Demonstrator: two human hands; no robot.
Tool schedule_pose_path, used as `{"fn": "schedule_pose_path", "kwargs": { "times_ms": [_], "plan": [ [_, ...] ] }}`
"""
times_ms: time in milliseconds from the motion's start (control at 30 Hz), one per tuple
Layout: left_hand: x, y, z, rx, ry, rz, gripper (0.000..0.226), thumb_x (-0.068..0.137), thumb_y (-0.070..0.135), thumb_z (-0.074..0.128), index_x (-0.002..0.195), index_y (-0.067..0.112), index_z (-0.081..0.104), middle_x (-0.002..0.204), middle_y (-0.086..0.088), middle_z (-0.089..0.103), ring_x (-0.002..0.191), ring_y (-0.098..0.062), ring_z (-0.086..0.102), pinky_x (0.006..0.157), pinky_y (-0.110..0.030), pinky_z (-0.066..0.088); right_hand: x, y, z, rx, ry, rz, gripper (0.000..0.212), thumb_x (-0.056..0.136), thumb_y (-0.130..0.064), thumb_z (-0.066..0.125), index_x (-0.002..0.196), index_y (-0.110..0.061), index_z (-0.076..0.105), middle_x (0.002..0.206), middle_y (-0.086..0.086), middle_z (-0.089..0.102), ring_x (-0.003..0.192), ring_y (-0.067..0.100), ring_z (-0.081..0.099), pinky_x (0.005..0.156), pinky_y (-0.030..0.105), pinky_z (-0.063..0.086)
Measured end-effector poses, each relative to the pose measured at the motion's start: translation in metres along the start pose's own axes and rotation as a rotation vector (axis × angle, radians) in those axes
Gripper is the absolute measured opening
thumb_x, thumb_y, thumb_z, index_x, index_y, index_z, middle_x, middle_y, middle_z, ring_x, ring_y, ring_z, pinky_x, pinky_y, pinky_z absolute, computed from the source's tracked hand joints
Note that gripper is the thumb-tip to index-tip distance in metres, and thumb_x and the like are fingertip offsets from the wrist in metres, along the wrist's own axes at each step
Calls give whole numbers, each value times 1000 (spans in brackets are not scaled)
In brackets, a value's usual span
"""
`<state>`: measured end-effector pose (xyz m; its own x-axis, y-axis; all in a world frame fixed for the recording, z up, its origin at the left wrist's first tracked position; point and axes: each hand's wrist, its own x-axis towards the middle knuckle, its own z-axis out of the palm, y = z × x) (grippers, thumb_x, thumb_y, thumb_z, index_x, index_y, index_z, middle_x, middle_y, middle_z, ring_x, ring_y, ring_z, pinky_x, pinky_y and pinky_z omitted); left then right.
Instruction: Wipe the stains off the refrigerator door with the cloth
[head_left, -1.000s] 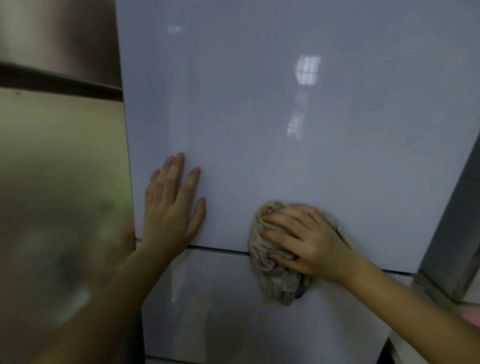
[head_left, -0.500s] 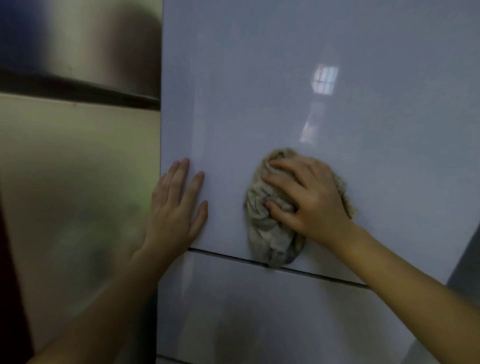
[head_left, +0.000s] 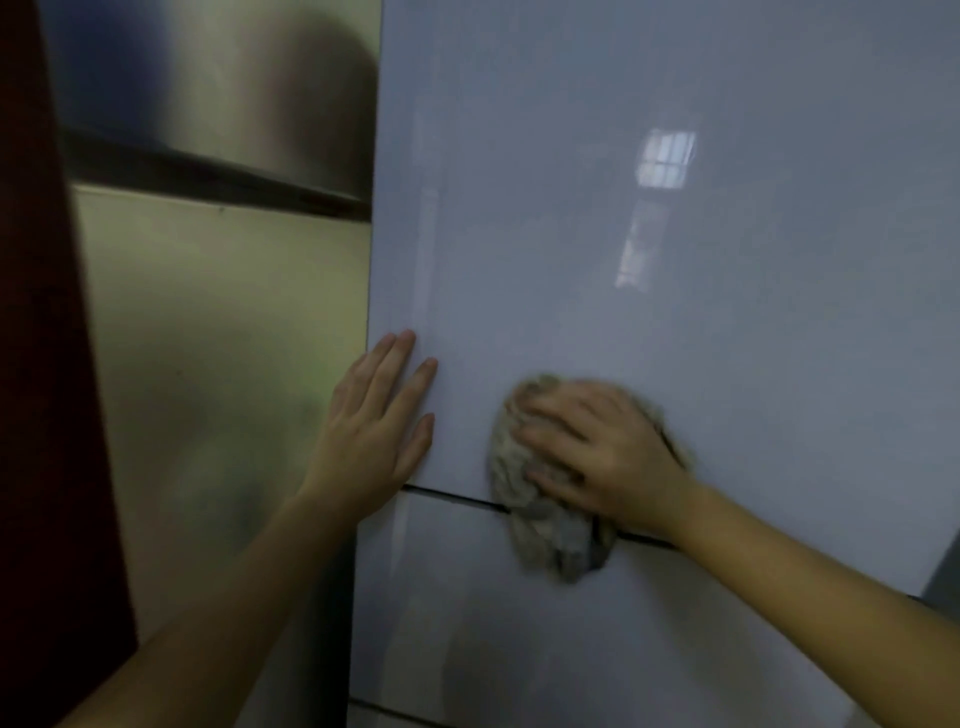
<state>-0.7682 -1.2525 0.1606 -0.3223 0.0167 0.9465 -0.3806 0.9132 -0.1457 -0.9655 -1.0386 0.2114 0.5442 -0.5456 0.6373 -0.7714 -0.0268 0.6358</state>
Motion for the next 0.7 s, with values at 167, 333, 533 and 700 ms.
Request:
{"fn": "schedule_pose_path", "kwargs": {
  "times_ms": [167, 333, 533, 700],
  "plan": [
    [-4, 0, -1, -27, -20, -20, 51, 103, 33, 47, 147, 7, 50, 161, -19, 35, 150, -35, 34, 118, -53, 37, 85, 49, -30, -43, 147, 127, 36, 95, -38, 71, 118, -10, 75, 127, 15, 69, 113, 38, 65, 97, 46, 49],
    [-4, -9, -1, -59, 9, 41, 50, 101, 26, 52, 145, 4, 51, 159, -21, 39, 147, -37, 38, 115, -54, 41, 106, 33, -16, -37, 187, 237, 37, 93, -36, 71, 119, -10, 74, 130, 14, 67, 117, 37, 63, 102, 46, 46],
    [-4, -8, -2, -100, 21, 21, 45, 101, 23, 53, 140, 2, 57, 157, -23, 41, 146, -38, 42, 114, -52, 43, 27, -41, 36, 46, -76, -14, 33, 95, -38, 69, 118, -14, 74, 134, 13, 67, 121, 34, 63, 108, 45, 45],
    [-16, -5, -2, -112, 31, -52, 46, 100, 24, 52, 139, 2, 58, 157, -22, 41, 146, -37, 41, 111, -50, 45, 18, -35, 30, 71, -109, -112, 31, 96, -40, 69, 112, -14, 76, 128, 11, 70, 117, 31, 67, 109, 43, 46]
  ]
}}
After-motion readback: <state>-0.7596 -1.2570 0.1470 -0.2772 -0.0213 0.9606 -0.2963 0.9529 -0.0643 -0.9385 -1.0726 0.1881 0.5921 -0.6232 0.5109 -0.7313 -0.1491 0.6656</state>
